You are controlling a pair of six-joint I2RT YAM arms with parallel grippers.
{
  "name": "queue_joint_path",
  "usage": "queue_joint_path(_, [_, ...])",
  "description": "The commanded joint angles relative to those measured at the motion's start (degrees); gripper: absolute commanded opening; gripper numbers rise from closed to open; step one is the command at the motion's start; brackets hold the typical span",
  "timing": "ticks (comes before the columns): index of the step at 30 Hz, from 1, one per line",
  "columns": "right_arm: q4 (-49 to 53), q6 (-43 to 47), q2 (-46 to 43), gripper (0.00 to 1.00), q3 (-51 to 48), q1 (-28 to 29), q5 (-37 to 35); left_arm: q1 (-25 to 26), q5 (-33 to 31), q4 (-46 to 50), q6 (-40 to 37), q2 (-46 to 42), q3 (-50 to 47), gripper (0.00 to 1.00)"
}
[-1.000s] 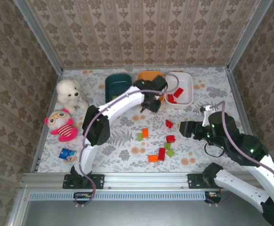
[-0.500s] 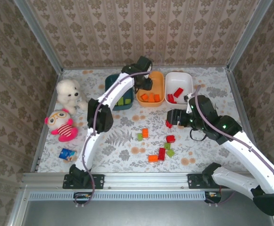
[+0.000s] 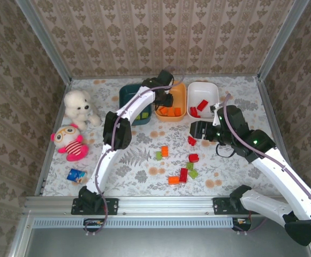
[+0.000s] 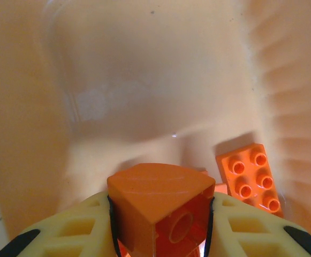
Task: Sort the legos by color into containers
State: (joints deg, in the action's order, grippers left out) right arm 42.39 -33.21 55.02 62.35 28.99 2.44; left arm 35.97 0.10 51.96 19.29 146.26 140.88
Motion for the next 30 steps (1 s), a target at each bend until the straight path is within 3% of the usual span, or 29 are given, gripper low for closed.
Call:
queue_joint_path(1, [-0.22,0.25,-1.22,0.8,0.24,-0.43,1.61,-0.11,-2.11,0.46,1.84,0.43,1.76,0.38])
queue_joint_path(9, [1.84,0.89,-0.54,0.8,0.07,-1.13,1.78,0.4,-3.6,2.15,4.55,-1.54,2.21,0.61])
queue_joint_path(20, [8.46,5.1,3.67,0.75,1.47,-0.82,-1.67,0.75,-2.19,-0.12,9.74,-12.87,0.99,0.64])
queue_joint_path(23, [11.49,5.85,6.63,0.73,3.05,1.47,-5.03,0.67,-2.03,-4.56,10.94,-21.19,-6.25,0.65])
queue_joint_path(30, [16.16,1.27,15.72,0.71,3.87,9.23,-9.94,-0.03,1.53,-17.08,13.42,-45.66,-38.8,0.66])
